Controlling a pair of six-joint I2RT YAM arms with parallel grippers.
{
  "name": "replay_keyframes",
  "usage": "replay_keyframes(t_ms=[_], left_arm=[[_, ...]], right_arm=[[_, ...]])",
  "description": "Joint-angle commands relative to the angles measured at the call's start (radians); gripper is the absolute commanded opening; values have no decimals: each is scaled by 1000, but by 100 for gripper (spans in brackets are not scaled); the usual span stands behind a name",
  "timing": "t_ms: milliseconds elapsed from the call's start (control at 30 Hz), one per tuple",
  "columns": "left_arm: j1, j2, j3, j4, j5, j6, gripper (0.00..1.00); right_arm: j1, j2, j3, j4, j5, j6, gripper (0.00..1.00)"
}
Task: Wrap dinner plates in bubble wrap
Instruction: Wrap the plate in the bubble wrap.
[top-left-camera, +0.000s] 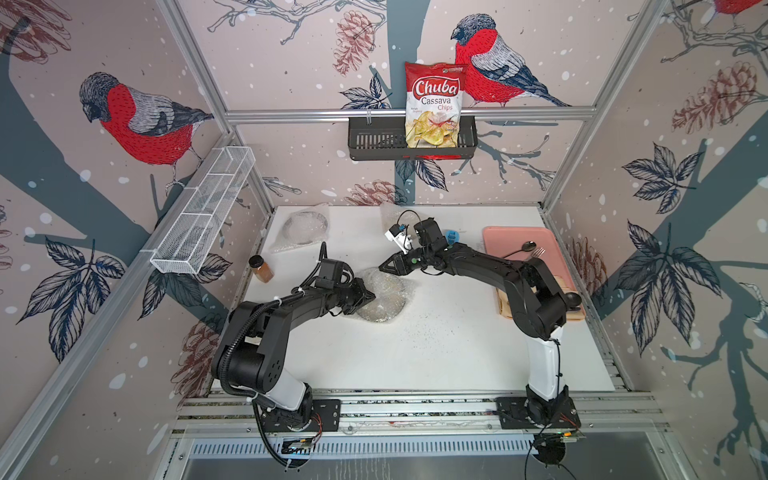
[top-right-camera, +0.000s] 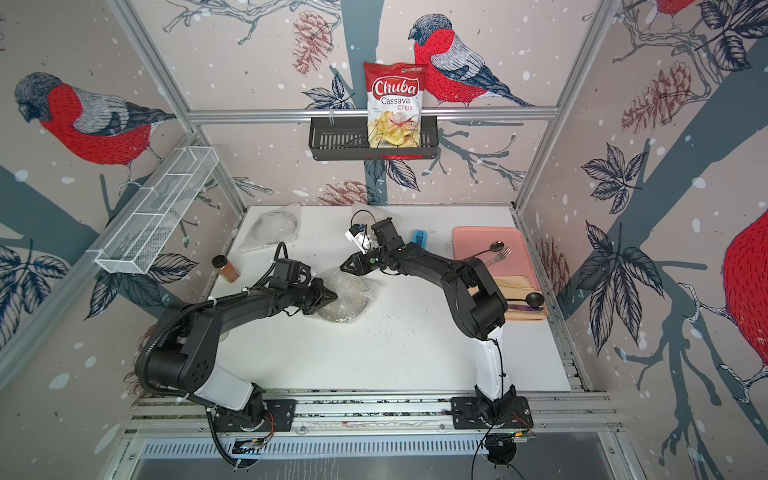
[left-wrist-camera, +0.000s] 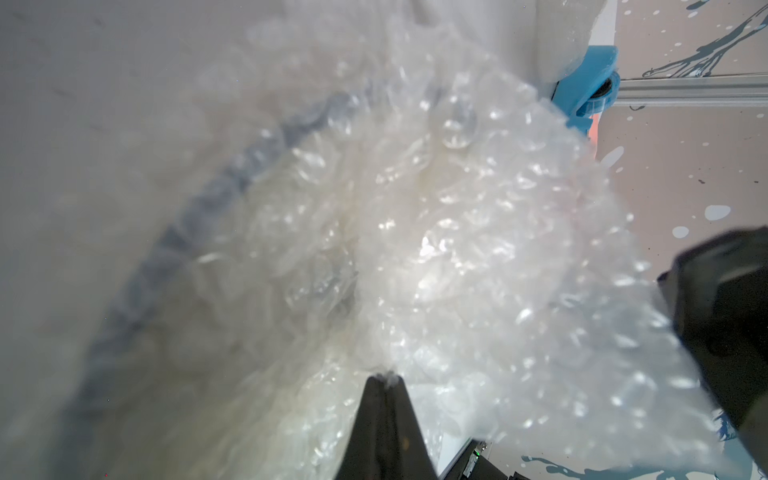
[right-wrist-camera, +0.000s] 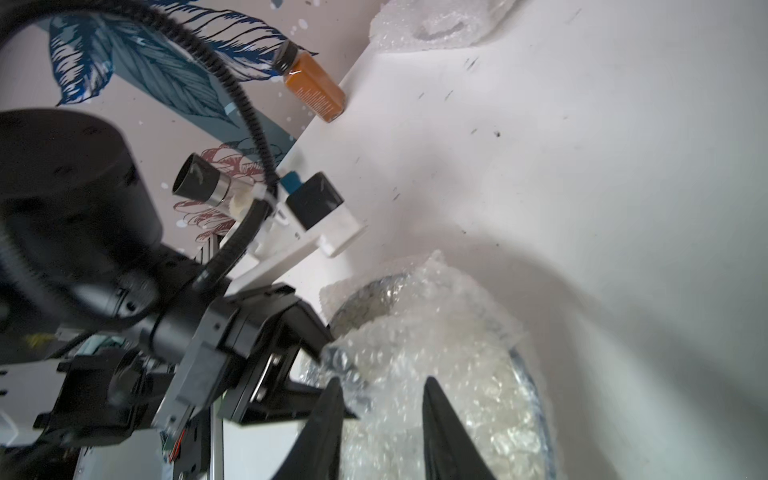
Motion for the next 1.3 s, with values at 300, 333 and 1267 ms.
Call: replay_keyframes(t_ms=[300,333,1267], left_arm=[[-9,3,-20,22,17,-9,0],[-9,2,-17,23,17,-9,0],[45,65,236,-217,7,46,8]], right_arm=[[69,97,86,-65,29,67,15],[71,88,70,-75,23,48,15],[88,105,-3,-209,87,32,12]])
